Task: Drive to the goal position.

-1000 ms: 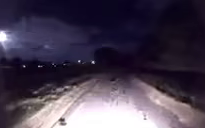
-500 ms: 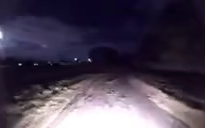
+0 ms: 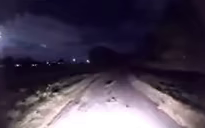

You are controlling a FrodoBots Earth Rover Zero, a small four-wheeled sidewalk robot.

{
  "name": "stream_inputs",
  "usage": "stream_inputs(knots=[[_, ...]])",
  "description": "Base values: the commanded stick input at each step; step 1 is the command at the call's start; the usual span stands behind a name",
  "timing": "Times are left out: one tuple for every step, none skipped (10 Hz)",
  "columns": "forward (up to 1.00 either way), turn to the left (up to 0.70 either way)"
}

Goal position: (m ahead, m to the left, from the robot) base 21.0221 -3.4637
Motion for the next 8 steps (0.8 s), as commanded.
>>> stream_inputs(knots=[[0.85, 0.0], [0.85, 0.0], [0.85, 0.0], [0.85, 0.0], [0.85, 0.0], [0.85, 0.0], [0.85, 0.0], [0.85, 0.0]])
